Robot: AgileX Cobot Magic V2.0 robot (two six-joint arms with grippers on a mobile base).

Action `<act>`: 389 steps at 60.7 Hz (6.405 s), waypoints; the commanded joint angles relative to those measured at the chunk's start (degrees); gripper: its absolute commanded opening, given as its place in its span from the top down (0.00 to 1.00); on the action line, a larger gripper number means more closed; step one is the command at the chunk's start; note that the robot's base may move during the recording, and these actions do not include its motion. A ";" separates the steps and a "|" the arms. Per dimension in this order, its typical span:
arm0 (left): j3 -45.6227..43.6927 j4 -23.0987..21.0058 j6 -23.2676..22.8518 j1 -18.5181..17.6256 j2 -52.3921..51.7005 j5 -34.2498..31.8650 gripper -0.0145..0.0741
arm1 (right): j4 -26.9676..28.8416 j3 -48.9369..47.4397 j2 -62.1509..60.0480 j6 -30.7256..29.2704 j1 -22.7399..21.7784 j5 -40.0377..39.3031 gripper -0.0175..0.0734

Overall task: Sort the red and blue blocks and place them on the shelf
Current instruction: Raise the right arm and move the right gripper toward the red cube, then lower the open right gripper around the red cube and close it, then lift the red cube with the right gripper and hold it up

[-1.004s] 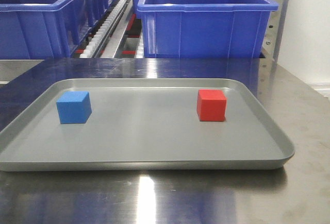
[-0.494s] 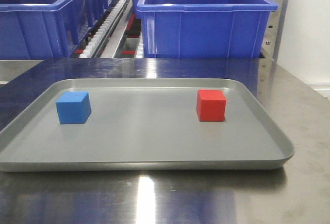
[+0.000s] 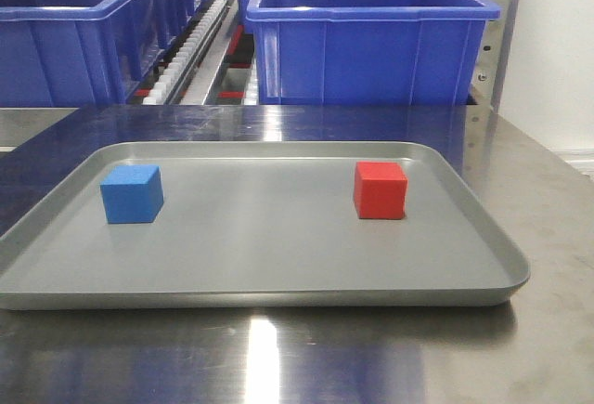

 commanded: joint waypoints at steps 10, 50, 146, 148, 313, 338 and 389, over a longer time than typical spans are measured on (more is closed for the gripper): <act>1.24 -0.07 -0.25 -0.09 -0.92 -5.14 0.70 | -3.69 -9.15 13.03 11.73 8.77 5.93 0.11; 1.24 -0.07 -0.25 -0.09 -0.92 -5.14 0.70 | -6.74 -47.93 51.88 18.75 21.33 26.00 0.12; 1.24 -0.07 -0.25 -0.09 -0.92 -5.14 0.70 | -7.10 -59.68 67.54 21.31 20.45 25.20 0.12; 1.24 -0.07 -0.25 -0.09 -0.92 -5.14 0.70 | -7.10 -59.68 67.82 21.31 20.45 25.46 0.12; 1.24 -0.07 -0.25 -0.09 -0.92 -5.14 0.70 | -3.69 -0.01 -17.14 -12.81 -5.46 -24.75 0.69; 1.24 -0.07 -0.25 -0.09 -0.92 -5.14 0.70 | -3.69 -0.01 -17.14 -12.81 -5.46 -24.43 0.69; -6.55 4.60 -16.60 -6.01 9.34 -1.64 0.70 | -3.69 -0.01 -17.14 -12.81 -5.46 -24.40 0.69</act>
